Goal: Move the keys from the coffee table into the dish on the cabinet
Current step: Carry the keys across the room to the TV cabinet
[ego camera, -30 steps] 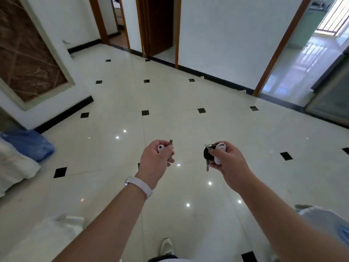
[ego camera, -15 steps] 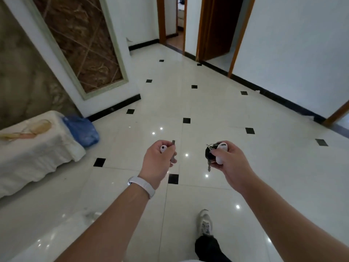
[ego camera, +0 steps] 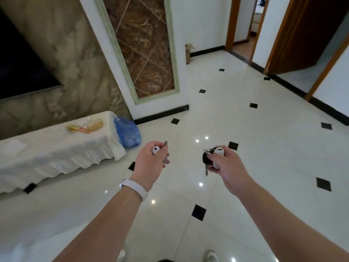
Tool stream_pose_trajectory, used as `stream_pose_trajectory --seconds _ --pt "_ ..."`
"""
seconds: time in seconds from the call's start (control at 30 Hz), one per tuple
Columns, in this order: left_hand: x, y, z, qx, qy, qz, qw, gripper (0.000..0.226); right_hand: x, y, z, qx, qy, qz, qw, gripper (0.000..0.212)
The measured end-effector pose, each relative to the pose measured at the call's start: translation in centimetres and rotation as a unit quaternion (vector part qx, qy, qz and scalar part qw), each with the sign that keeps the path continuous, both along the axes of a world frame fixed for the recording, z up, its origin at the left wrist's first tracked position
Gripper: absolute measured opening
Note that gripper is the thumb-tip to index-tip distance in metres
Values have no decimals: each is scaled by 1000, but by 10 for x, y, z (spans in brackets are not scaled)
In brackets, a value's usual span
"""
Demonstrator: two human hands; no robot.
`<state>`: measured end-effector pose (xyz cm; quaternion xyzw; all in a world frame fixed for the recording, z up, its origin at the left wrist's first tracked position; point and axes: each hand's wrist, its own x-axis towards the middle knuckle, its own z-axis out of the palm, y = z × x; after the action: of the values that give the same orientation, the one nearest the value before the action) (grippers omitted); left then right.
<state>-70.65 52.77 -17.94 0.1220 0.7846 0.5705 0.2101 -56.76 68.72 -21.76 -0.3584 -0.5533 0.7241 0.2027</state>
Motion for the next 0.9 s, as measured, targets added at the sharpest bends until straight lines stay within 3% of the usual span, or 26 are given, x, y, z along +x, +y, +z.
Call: stream_pose_trajectory --seconds 0.3,0.5,0.9 --pt "-89 -24 -1 12 -17 161 987 9 -144 14 11 10 -2 139 990 10" --pt "-164 -31 -20 37 -34 189 981 8 -240 3 -2 22 -24 191 981 6" --pt "-407 -70 -24 60 -47 201 977 8 -492 -28 15 67 -43 209 975 17"
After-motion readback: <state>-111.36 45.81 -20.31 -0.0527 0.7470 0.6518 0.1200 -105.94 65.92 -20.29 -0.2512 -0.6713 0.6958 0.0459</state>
